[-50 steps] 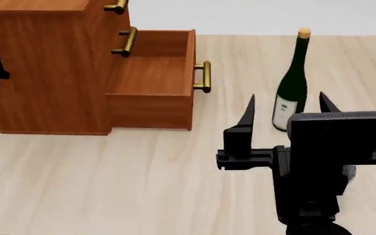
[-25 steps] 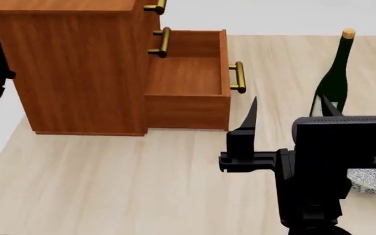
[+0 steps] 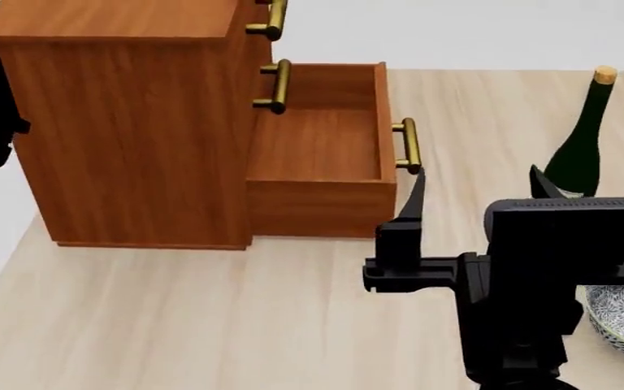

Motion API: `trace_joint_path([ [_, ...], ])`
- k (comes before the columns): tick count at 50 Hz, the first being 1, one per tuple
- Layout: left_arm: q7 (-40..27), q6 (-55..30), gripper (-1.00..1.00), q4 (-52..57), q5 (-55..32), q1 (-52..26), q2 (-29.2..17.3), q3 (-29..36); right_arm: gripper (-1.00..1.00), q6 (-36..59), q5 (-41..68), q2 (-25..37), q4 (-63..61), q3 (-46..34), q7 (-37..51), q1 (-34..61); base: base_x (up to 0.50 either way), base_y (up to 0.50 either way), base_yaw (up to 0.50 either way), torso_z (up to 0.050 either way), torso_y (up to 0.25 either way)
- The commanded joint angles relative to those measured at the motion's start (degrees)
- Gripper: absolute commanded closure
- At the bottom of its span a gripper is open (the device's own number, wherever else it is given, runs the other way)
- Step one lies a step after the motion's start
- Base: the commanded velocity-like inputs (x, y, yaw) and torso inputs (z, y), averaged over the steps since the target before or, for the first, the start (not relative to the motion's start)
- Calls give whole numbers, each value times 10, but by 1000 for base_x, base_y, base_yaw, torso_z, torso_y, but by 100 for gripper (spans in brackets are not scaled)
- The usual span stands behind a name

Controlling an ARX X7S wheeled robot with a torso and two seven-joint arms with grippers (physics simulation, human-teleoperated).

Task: Close the bottom drawer of the cabinet and open the top drawer.

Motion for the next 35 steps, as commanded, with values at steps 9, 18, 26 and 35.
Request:
trace_joint_path([
  [9, -4, -2, -100, 6, -11, 0, -4, -2, -100, 1, 11, 2, -7, 7, 4, -5, 259, 80, 0, 0, 0],
  [18, -4, -1, -100, 6, -14, 0, -4, 1, -100, 0, 16, 4, -8, 10, 6, -7, 260, 80, 0, 0, 0],
  [26, -4, 0, -100, 6, -19, 0, -5, 1, -100, -2, 18, 5, -6, 10, 7, -6, 260, 81, 0, 0, 0],
  [35, -4, 6, -100, 1, -19, 0, -6, 2, -100, -2, 21, 5, -4, 10, 9, -5, 258, 80, 0, 0, 0],
])
